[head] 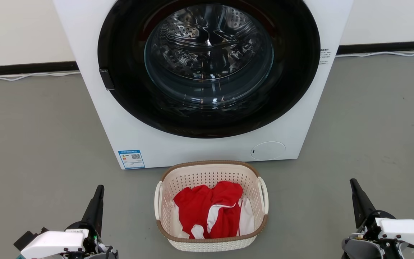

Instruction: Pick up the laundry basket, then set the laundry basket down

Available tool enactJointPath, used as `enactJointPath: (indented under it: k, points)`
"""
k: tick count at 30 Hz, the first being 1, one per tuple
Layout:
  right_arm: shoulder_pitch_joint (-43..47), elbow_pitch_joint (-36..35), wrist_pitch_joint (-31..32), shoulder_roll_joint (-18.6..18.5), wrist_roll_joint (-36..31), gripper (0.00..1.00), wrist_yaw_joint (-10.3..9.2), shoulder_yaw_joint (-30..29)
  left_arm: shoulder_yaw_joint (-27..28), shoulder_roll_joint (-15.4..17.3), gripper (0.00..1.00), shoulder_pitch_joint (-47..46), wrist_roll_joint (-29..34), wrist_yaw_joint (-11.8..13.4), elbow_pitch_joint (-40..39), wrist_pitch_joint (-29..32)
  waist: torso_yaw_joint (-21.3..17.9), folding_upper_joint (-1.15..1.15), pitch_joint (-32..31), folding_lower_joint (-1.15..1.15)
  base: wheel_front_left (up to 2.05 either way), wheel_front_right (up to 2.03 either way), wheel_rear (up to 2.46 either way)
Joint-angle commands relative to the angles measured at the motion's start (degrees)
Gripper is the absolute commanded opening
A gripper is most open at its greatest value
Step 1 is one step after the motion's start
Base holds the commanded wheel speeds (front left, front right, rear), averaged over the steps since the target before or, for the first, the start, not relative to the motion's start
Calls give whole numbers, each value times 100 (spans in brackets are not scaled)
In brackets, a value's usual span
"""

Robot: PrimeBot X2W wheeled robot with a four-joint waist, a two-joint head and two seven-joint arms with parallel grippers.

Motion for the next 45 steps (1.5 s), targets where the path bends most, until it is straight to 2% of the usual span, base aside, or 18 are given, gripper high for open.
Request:
enactJointPath:
  k: [1,15,16,23,26,32,45]
  points:
    - [-244,-170,41,-23,40,0,41,106,169,60,0,-320,-29,-42,-167,34,0,0,0,0,0,0,0]
    - [-244,-170,41,-23,40,0,41,106,169,60,0,-320,-29,-42,-167,34,0,0,0,0,0,0,0]
    - [12,19,-2,0,-1,100,-1,4,-1,-2,100,10,1,1,20,-5,0,0,0,0,0,0,0]
    - [94,-46,-122,3,-7,100,-1,91,-89,-10,100,55,38,0,60,-132,0,0,-9,12,0,0,0]
    - [123,-85,-173,2,-57,100,0,118,-119,-8,100,70,69,4,54,-183,-2,0,1,2,0,0,0]
    - [143,-144,-257,1,-278,100,2,155,-154,-5,100,82,245,29,50,-267,-4,0,12,0,0,0,0]
    - [181,-299,-476,-2,-1624,100,7,183,-248,2,100,116,1130,151,-26,-485,9,0,24,0,0,0,0]
